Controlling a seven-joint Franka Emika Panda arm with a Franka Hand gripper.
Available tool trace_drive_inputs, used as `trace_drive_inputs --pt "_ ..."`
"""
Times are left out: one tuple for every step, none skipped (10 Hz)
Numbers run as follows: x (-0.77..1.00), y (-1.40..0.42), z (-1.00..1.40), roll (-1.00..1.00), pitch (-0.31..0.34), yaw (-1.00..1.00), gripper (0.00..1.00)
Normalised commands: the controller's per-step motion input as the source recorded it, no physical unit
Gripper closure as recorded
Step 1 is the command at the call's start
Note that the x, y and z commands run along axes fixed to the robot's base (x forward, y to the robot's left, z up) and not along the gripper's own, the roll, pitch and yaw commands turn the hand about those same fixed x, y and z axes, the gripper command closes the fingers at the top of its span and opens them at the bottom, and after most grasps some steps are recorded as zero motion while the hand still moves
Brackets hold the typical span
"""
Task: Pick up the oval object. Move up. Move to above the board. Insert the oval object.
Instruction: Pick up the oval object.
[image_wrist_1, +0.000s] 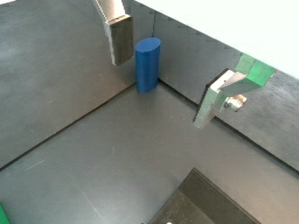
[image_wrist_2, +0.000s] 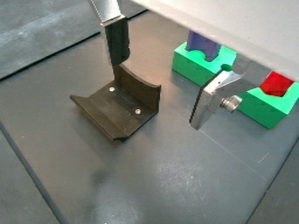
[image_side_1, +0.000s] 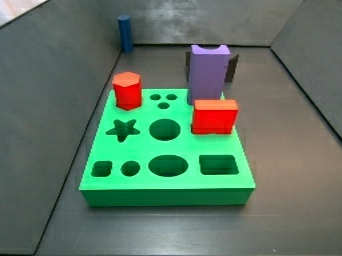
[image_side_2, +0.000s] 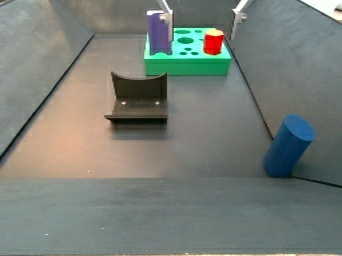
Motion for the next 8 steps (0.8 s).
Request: trace_drive_inputs --pt "-0.92 0.32 -0.02 0.00 -0.081 -0.21 0.00" --pt "-0.93 0.54 -0.02 0.00 -0.107 -0.16 0.00" --pt "-0.93 0.57 -0.05 0.00 -0.114 -0.15 0.00" --pt "-0.93 0.60 -0.17 0.01 -0.139 -0.12 0.00" --pt "-0.84 0.72 -0.45 0.01 -0.177 -0.09 0.00" --pt "-0.77 0.76 -0.64 0.04 -0.217 -0.06 0.00" --pt "-0.81 0.77 -0.64 0.07 -0.220 -0.02 0.00" --pt "-0.89 0.73 -0.55 0.09 -0.209 0.00 0.00"
